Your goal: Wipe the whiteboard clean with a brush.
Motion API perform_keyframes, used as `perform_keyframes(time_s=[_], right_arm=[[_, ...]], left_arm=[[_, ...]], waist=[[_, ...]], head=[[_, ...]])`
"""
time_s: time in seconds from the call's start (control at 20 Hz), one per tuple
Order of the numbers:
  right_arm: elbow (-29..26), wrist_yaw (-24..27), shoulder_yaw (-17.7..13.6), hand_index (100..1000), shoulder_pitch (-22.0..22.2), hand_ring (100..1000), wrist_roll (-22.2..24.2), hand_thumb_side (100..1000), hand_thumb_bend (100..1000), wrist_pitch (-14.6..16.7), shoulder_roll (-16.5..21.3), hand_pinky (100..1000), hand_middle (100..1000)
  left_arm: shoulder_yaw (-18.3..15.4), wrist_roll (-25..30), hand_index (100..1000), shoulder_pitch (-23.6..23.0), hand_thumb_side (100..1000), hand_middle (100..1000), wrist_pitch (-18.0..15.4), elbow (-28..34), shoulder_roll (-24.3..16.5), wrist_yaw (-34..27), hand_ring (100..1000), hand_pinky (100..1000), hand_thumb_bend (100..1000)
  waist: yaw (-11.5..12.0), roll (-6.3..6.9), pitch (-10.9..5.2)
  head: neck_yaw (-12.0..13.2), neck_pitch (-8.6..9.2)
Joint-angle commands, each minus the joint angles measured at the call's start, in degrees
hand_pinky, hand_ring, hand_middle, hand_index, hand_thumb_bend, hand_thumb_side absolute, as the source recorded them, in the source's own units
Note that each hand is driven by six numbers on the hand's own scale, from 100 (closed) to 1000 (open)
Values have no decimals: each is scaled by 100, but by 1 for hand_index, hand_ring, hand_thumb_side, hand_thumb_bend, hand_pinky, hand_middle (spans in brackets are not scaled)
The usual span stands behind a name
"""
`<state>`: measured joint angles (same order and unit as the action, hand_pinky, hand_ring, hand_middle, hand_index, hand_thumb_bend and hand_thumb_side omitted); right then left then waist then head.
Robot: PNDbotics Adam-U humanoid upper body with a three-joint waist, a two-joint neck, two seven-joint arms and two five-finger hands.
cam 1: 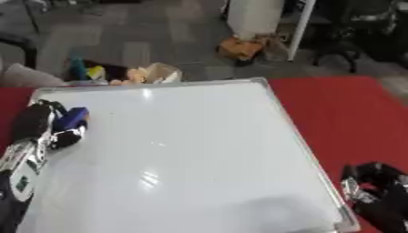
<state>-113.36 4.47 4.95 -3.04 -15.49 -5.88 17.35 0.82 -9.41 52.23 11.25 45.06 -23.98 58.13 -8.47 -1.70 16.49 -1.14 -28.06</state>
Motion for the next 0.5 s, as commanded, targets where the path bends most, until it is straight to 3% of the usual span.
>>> perform_keyframes(time_s=[0.05, 0.5], right_arm=[[-123, -19, -43, 486, -28, 474, 22, 100, 100, 8, 56, 174, 362], [-123, -18, -26, 486, -36, 474, 44, 100, 100, -2, 41, 174, 361]], left_arm=[[148, 113, 593, -28, 345, 470, -62, -163, 218, 107, 601, 334, 400], [227, 178, 593, 172, 351, 472, -161, -146, 509, 278, 605, 334, 397]], waist=[[-24, -24, -35], [-97, -9, -23]], head=[[3, 60], [29, 65]])
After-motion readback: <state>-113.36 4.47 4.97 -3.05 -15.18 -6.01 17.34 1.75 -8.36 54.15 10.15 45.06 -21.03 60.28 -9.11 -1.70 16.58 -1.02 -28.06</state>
